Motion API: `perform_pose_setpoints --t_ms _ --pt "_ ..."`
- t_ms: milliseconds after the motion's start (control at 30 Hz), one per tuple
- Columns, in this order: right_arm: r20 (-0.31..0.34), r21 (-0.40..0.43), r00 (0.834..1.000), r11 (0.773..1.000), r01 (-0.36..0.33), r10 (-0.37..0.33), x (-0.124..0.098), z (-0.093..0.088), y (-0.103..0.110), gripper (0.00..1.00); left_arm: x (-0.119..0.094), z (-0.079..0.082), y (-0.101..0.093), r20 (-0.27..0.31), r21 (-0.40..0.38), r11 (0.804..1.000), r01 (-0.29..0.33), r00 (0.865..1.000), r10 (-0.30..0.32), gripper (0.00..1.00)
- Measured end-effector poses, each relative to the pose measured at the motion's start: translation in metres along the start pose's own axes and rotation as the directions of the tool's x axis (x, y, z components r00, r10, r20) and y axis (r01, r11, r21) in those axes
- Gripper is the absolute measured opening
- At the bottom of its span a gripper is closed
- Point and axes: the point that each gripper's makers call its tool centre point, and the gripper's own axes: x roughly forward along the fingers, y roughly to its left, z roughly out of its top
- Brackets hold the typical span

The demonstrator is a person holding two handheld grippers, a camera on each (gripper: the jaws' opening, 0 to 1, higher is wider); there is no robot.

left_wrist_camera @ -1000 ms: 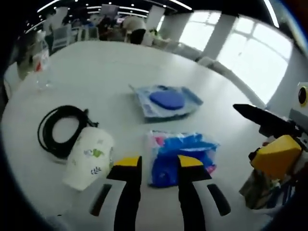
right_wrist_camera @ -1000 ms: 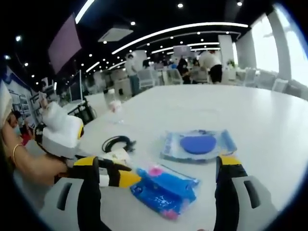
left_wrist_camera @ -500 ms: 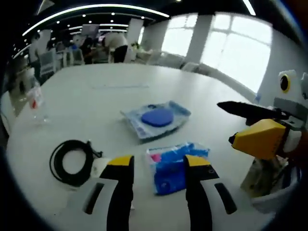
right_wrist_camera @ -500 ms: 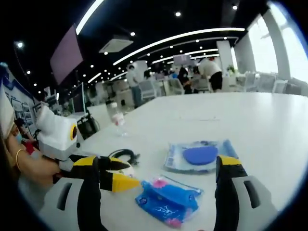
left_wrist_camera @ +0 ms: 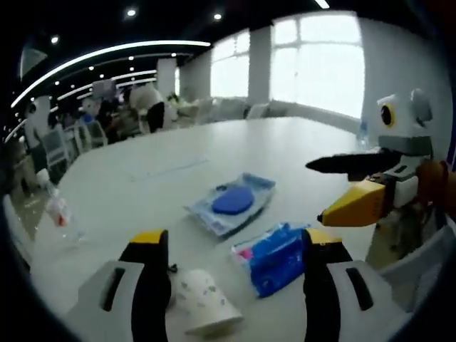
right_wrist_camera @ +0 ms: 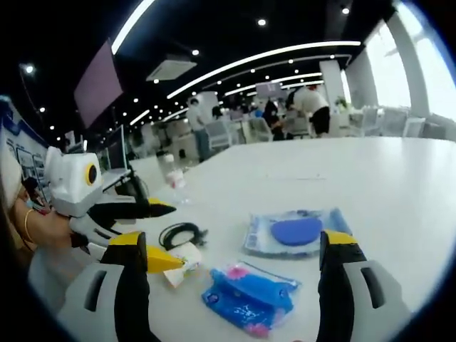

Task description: Arrange the tabletop items into an orderly group along one side of the table until the central work area is clear of visible clutter.

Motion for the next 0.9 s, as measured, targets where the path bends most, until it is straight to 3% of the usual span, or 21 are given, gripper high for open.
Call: perform_pose_setpoints --t_ms 300,633,900 --pt "0.009 -0.016 1.000 1.000 -0.021 0.021 0.001 0.008 0.010 1.00 -0.008 0.004 -0.008 0.035 0.058 0.996 0.062 0.997 -0.064 1.00" --pt "-0.015 -0.035 0.999 0.998 -0.046 0.045 0.004 0.008 0.020 1.00 -0.023 0.001 -0.001 0.039 0.055 0.994 0.099 0.994 -0.101 0.99" --pt "-0.050 -0.057 0.996 0.995 -0.083 0.080 0.010 0.001 0.035 1.00 -0.040 -0.003 0.013 0.037 0.022 0.996 0.083 0.996 -0.083 0.99"
